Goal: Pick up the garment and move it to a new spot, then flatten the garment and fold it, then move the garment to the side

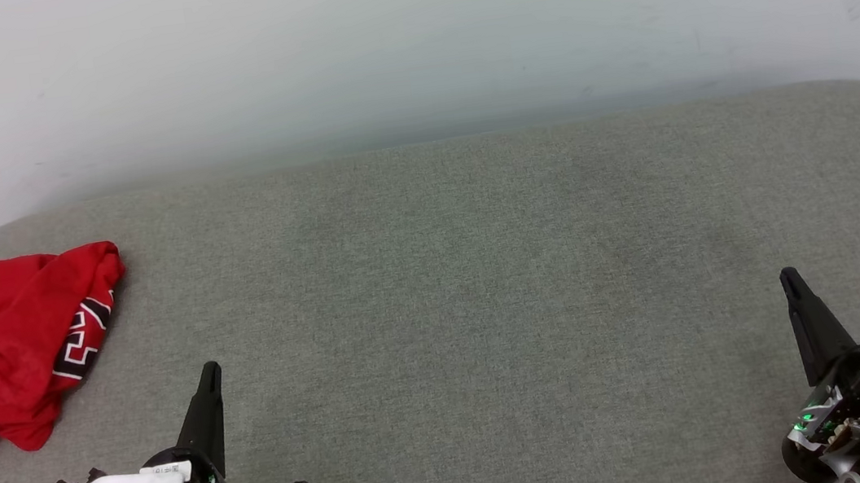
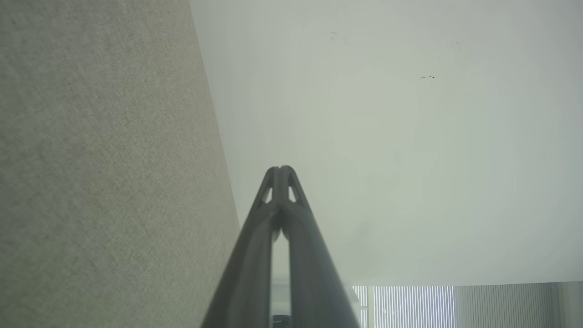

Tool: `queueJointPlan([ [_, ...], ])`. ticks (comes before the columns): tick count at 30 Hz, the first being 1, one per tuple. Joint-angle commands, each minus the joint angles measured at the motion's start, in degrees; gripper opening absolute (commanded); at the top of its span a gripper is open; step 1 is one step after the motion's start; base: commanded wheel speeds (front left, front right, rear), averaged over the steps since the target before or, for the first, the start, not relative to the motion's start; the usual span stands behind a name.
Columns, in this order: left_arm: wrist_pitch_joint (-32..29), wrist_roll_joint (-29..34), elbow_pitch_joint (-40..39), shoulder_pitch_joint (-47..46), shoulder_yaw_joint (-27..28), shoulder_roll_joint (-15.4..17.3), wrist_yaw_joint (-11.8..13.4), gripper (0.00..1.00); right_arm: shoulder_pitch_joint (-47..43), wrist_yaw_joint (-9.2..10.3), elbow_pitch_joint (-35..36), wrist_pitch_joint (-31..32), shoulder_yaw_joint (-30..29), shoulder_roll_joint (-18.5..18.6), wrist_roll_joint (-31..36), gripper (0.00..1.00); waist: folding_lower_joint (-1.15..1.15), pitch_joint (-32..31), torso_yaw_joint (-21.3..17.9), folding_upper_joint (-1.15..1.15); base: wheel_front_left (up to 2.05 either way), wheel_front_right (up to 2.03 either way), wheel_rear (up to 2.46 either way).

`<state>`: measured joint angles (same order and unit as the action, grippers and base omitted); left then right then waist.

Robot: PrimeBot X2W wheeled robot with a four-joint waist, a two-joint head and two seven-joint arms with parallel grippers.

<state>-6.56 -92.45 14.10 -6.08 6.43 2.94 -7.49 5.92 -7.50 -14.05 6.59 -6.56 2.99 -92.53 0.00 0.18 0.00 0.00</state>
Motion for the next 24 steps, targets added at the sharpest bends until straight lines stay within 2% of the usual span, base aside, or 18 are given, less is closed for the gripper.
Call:
queueJointPlan([
  [1, -0.1, 0.1, 0.0, -0.4, 0.2, -0.1, 0.0, 0.00, 0.6, 0.02, 0.0, 0.1, 0.0, -0.2, 0.3, 0.00, 0.00, 0.0, 0.0, 0.00, 0.00, 0.00, 0.00],
  [24, -0.1, 0.1, 0.0, -0.4, 0.2, -0.1, 0.0, 0.00, 0.6, 0.02, 0.0, 0.1, 0.0, -0.2, 0.3, 0.00, 0.00, 0.0, 0.0, 0.00, 0.00, 0.00, 0.00],
])
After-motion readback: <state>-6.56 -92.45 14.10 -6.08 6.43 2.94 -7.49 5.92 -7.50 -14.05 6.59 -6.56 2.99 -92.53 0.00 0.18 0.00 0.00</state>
